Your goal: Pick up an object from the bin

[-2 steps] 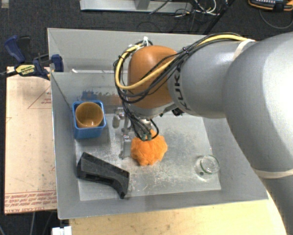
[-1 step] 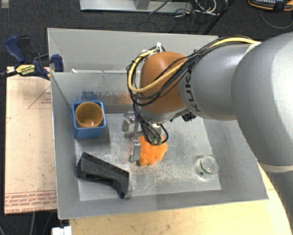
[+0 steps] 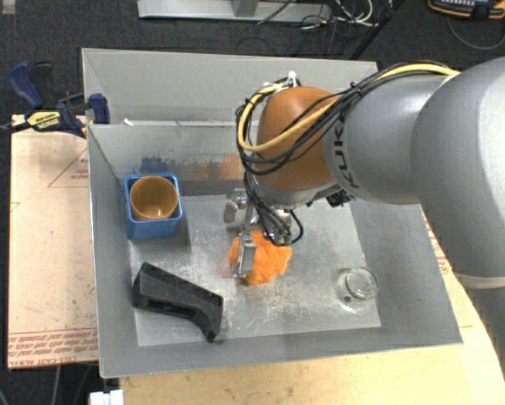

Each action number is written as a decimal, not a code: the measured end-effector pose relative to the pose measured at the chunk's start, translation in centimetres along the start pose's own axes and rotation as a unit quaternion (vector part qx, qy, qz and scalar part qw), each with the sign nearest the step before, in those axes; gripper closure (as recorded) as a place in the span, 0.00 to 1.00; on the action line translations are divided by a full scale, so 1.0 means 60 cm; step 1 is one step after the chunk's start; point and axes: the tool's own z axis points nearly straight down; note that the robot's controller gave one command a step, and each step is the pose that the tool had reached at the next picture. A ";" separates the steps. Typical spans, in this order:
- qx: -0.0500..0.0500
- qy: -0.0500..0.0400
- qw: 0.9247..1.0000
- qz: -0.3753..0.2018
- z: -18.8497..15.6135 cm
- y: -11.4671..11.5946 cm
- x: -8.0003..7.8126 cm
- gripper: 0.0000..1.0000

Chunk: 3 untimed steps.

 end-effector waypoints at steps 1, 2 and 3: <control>-0.001 0.000 1.000 0.002 0.027 -0.048 0.020 0.00; -0.001 0.001 0.999 0.034 0.038 -0.084 0.025 0.00; -0.002 -0.001 1.000 0.029 0.011 -0.145 0.028 1.00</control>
Offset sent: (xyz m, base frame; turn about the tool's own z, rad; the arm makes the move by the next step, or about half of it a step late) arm -0.0151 -0.0593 -0.0242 0.0956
